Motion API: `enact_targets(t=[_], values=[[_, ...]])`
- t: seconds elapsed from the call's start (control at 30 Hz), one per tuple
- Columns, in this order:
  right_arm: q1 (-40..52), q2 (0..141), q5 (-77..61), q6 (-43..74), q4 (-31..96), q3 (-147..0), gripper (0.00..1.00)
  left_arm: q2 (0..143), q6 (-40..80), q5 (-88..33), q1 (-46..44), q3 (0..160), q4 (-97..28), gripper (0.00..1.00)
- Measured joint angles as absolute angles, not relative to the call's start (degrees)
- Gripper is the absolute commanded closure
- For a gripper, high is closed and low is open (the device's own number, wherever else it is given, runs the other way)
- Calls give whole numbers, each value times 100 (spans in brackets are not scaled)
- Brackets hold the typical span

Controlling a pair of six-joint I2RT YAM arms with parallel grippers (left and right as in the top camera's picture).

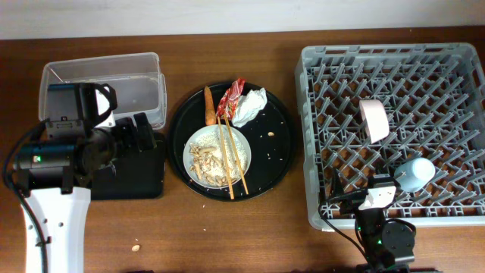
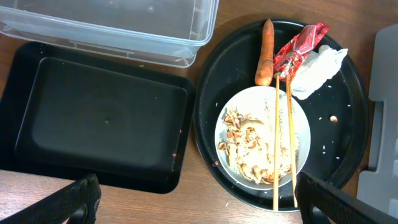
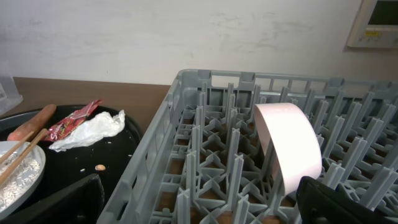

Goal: Sort waste into correct bins and load items into the dishwasher rack
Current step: 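Grasp the wooden chopsticks from the plate with the left gripper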

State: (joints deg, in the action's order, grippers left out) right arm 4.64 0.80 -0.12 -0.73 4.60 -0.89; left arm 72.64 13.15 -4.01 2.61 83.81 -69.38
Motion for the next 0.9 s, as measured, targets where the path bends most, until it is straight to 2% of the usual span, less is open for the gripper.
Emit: enact_targets(t=[0.1, 0.17, 0.23, 0.27, 0.33, 0.37, 0.47, 0.6, 0.9], values=[[464, 80, -14, -73, 460, -89, 2, 7264, 1378, -434, 261, 8381, -6928, 1], [464, 80, -16, -75, 456, -89, 2, 7264, 1634, -757, 261, 8368, -6469, 17], [464, 80, -19, -78, 447, -84, 2, 7365, 1767, -1081, 82, 8372, -6020, 18], [464, 80, -21, -75, 447, -84, 2, 7505, 1782, -1138, -139, 8379, -5909, 14], [464, 80, -34, -73, 445, -84, 2, 8307, 1647, -1208, -921, 8401, -5295, 35], [464, 78, -34, -75, 438, -84, 2, 8794, 1544, -1236, -1245, 8401, -4967, 37], [464, 80, -36, -73, 440, -82, 2, 9612, 1566, -1238, -1680, 8401, -4746, 37], [464, 80, -34, -75, 440, -80, 2, 10805, 2182, -1221, -2298, 8401, -4582, 42], [464, 80, -34, -75, 443, -80, 2, 10949, 2401, -1155, -2233, 8401, -4816, 48]])
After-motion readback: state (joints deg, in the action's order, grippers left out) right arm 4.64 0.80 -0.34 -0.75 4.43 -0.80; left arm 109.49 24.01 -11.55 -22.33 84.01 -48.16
